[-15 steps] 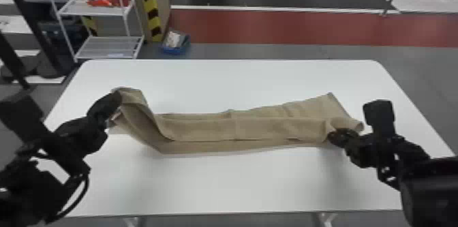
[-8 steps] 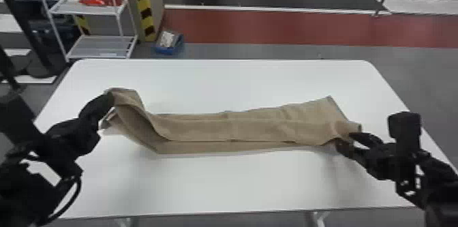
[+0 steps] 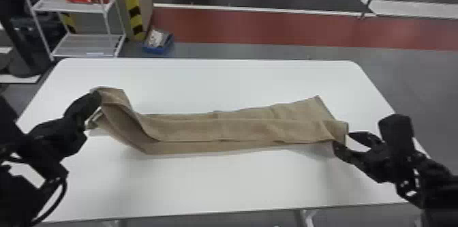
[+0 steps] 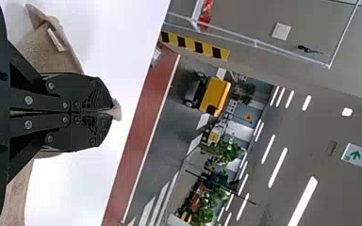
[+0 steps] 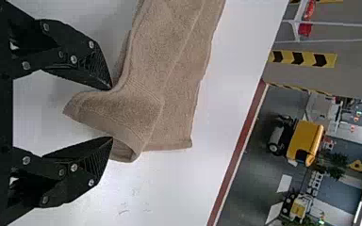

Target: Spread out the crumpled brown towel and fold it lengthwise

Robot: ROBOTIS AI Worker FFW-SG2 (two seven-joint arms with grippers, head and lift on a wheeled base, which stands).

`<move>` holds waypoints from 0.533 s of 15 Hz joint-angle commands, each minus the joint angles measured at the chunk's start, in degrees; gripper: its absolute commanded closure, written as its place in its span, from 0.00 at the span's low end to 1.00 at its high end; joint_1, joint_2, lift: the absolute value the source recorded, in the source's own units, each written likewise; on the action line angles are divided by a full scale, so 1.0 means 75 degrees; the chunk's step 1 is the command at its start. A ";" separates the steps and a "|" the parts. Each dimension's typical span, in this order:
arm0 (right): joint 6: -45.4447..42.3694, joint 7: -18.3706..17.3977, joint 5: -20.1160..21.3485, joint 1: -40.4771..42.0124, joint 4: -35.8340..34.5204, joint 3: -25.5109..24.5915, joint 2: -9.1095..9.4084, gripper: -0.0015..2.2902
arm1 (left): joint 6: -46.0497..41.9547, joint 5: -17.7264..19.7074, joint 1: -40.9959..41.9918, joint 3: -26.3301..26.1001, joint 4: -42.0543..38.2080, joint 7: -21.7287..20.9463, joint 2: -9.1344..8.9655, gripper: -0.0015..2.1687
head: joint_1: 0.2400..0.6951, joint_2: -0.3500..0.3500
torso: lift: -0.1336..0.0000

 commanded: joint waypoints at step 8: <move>-0.0073 -0.0138 0.1795 -0.0110 0.0040 0.0775 -0.0061 0.27 | 0.0047 -0.0042 0.0012 -0.0020 -0.0078 -0.0004 0.0024 0.62 | 1.00 0.37 | 0.10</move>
